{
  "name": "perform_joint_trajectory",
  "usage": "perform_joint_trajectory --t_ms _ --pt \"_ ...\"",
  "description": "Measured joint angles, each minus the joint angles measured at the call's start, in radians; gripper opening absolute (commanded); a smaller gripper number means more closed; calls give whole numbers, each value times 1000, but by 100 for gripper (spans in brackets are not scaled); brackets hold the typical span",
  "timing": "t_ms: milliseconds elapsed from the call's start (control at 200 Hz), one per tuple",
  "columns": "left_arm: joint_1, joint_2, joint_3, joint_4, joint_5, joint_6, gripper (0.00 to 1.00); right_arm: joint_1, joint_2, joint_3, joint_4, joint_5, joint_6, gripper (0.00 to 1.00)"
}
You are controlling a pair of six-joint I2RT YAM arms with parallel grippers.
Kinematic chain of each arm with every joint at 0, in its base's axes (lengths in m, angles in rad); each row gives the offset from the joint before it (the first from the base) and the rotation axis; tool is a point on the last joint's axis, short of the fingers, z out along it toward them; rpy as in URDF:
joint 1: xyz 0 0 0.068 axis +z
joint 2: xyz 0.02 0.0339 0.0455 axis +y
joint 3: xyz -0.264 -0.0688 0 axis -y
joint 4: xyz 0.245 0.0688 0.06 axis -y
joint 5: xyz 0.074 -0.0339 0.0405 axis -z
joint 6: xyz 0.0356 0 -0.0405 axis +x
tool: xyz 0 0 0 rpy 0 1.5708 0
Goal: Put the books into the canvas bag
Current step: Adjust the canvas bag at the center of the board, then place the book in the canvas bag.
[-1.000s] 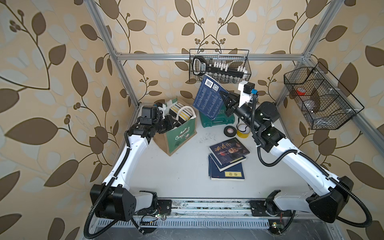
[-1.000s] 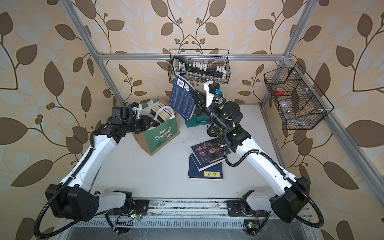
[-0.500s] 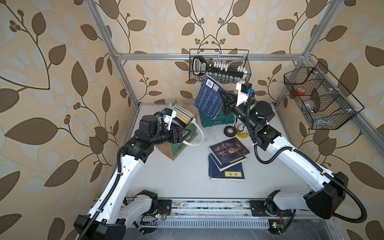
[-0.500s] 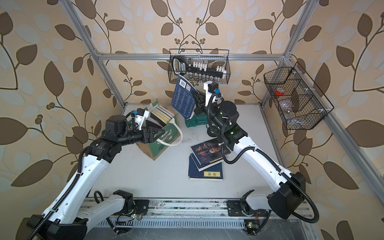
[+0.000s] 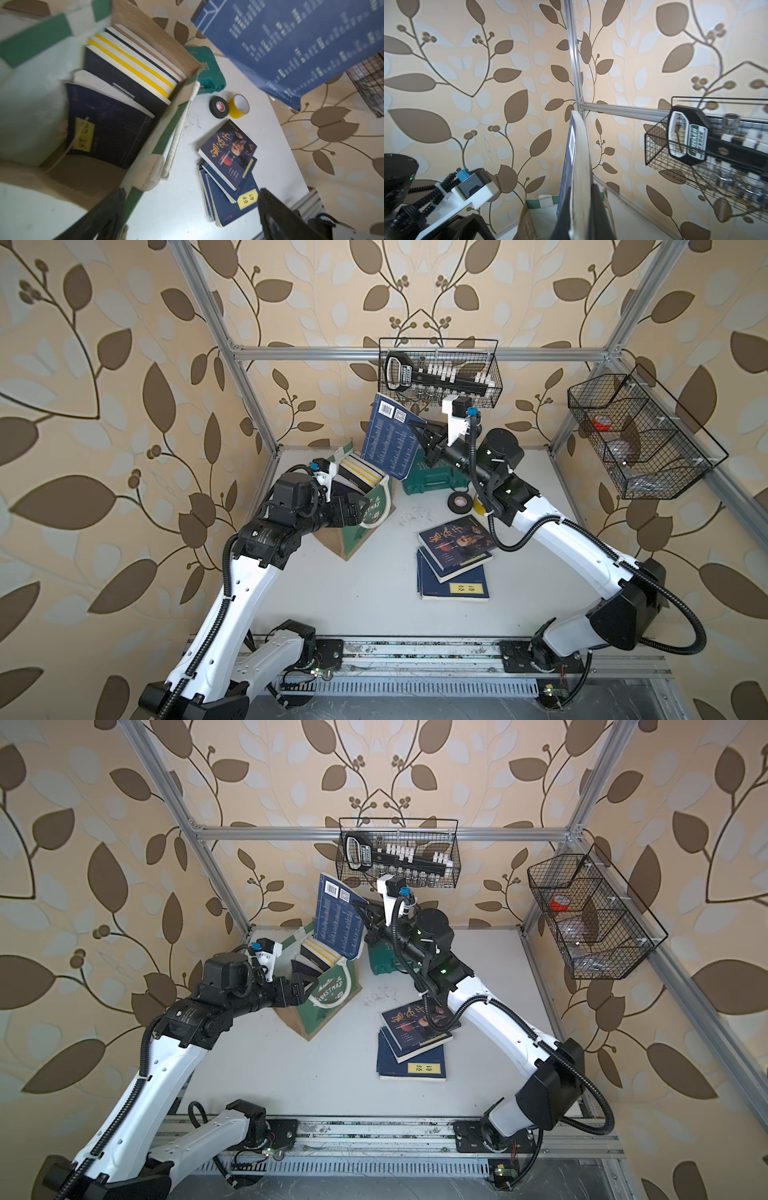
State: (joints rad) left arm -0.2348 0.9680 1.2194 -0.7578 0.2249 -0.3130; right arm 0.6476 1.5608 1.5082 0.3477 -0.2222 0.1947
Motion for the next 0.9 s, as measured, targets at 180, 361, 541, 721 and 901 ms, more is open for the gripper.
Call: perform_joint_trajectory --t_ms 180,361,541,721,901 --pt "69 0 23 -108 -186 -52 99 48 138 125 18 -38 23 0" --pt "112 3 1 -152 -251 -63 99 85 280 217 45 -45 56 0" --pt "112 4 -4 -166 -276 -62 99 111 386 220 76 -39 92 0" --pt "113 27 14 -167 -281 -61 99 138 433 190 85 -19 114 0" --pt "127 74 74 -167 -254 -61 99 170 433 138 136 27 127 0"
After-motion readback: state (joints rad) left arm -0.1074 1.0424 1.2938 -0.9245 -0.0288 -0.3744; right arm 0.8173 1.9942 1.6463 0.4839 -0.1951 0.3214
